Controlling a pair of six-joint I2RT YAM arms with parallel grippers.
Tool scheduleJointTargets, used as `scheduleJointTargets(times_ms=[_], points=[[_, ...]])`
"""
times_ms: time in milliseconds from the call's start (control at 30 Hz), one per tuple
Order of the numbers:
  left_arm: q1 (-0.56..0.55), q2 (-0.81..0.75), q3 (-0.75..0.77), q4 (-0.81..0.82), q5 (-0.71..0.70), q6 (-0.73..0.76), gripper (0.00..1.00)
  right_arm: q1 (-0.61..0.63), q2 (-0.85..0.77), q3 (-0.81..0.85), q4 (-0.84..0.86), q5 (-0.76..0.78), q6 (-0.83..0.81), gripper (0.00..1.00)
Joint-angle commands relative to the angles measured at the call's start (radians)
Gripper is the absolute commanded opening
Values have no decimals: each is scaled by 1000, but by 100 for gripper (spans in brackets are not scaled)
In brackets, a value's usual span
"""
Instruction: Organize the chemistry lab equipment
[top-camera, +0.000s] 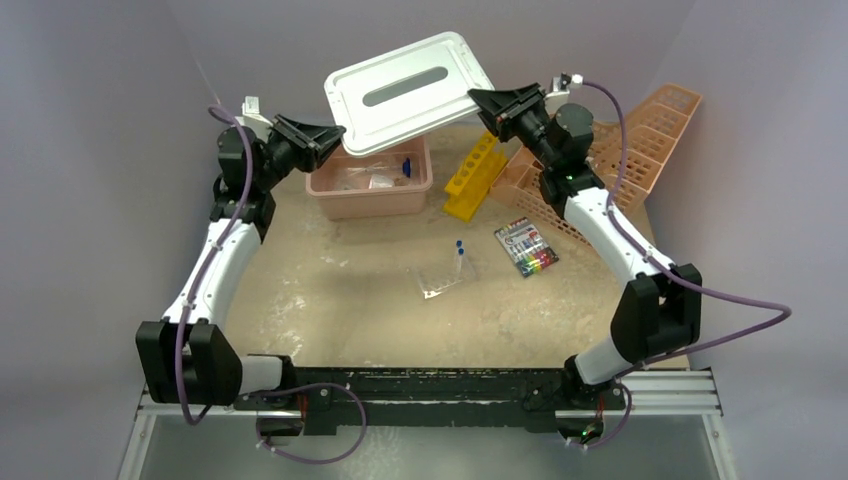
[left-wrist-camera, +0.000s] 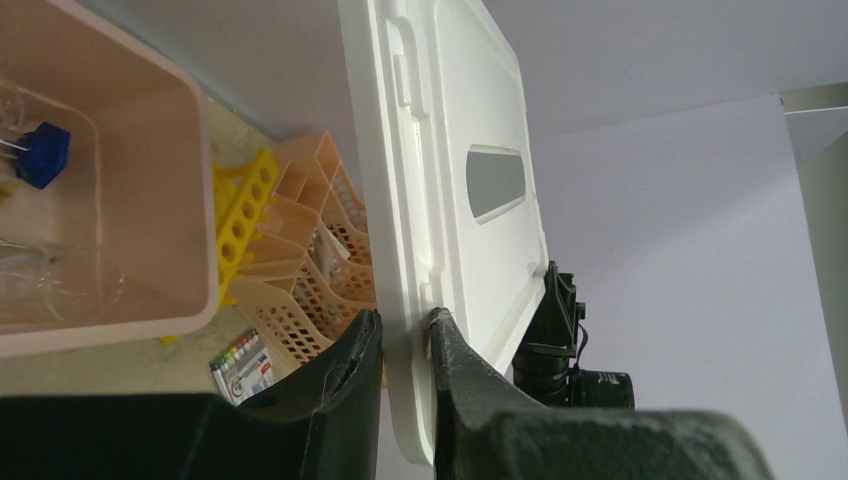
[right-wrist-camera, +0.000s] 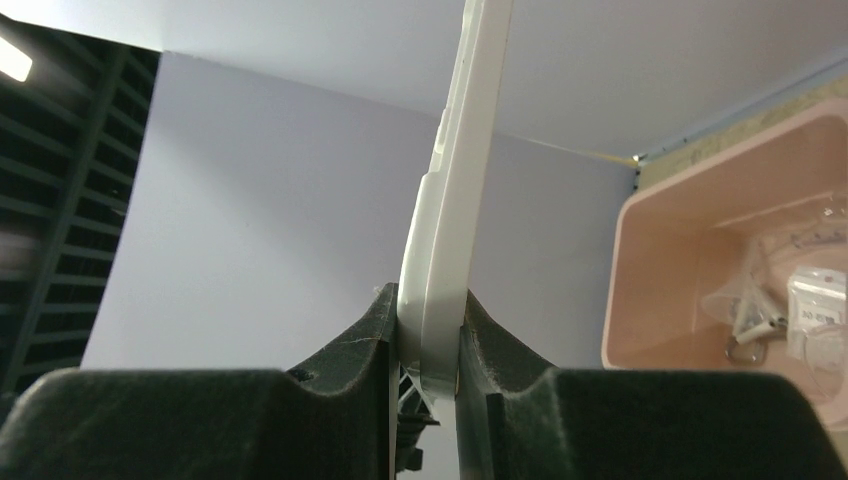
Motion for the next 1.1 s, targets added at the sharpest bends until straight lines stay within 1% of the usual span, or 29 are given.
scheduleJointTargets(times_ms=[0,133,233,333,433,500,600,733,867,1067], points=[[75,11,29,5,80,89,0,37,12,-24,10,-67,-75,9],[117,51,30,34,160,116,0,62,54,-17,3,-84,-100,11],[148,75,40,10,192,158,0,93,102,-6,3,-89,-107,13],[194,100,51,-57,203,228,0,114,136,2,-9,-90,-113,14],[204,141,87,-190,150,330,0,131,172,31,-80,-79,-137,15],[205,167,95,-218,119,367,0,143,199,51,-109,-80,-140,16],[212,226,119,-248,111,404,0,155,235,89,-173,-59,-161,18],[227,282,173,-322,91,461,0,160,277,114,-186,-54,-152,26],[241,307,189,-370,73,493,0,160,296,138,-213,-61,-148,30],[265,320,189,-397,61,515,0,160,282,158,-301,-43,-172,49]])
